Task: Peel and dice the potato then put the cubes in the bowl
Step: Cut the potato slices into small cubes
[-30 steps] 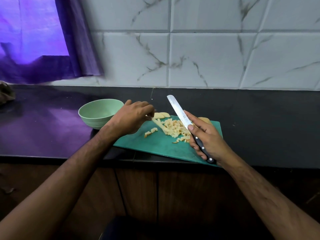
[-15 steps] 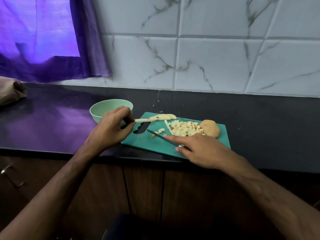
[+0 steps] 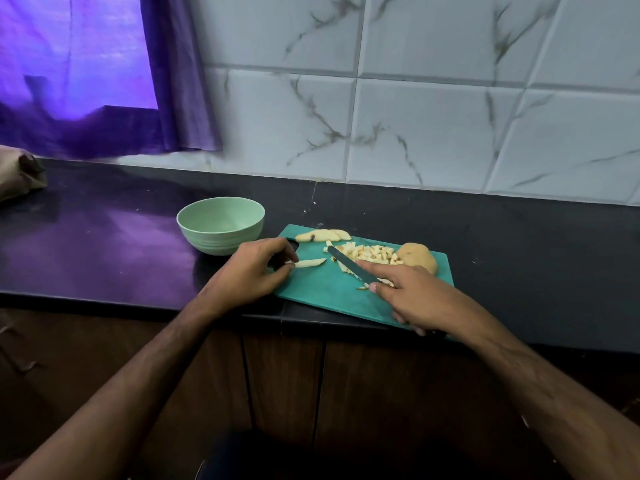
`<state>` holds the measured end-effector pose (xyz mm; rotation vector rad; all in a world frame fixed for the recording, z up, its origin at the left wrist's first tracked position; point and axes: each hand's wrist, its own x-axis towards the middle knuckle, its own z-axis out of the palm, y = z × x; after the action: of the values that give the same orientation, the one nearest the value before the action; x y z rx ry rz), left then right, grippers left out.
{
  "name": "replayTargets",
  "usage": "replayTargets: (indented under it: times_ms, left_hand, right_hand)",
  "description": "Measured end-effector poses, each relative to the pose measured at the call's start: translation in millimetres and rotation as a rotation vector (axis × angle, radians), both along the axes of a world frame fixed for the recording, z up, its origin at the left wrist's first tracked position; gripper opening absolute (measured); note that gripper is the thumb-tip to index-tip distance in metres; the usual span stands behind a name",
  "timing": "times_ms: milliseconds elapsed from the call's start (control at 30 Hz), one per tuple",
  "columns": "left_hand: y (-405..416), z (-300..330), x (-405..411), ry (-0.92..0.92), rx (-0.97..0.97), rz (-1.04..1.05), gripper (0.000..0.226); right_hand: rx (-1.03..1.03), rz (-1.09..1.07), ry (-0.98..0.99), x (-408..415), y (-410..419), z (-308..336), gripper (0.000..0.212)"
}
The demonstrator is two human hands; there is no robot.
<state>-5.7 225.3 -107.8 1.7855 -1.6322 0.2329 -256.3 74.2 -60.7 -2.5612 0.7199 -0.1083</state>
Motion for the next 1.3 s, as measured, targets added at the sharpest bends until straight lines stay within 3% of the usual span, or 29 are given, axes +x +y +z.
replayTargets:
  times_ms: [233,767,1000,1300]
  left_hand:
    - [-4.4,-4.8,4.2,-0.038,0.049,-0.028,0.014]
    - [-2.6,-3.6,3.0,-0.116,0.083,-0.034,0.027]
    - [-2.2,-3.3,3.8,-0.082,0.109,-0.034,0.027]
    - [-0.5,-5.8,6.6,-0.060,0.118,-0.031,0.028]
  right_hand:
    - [0.086,0.021,0.001,3.6,6.5,0.2,0.053]
    - [-0.223,0.049,0.136,4.6,24.7,1.9,0.051]
    - [-0.162,0.058,0.111,7.9,20.2,-0.8,0.051]
    - [-0.383,0.012,0.117,18.1,25.3,0.6,0.051]
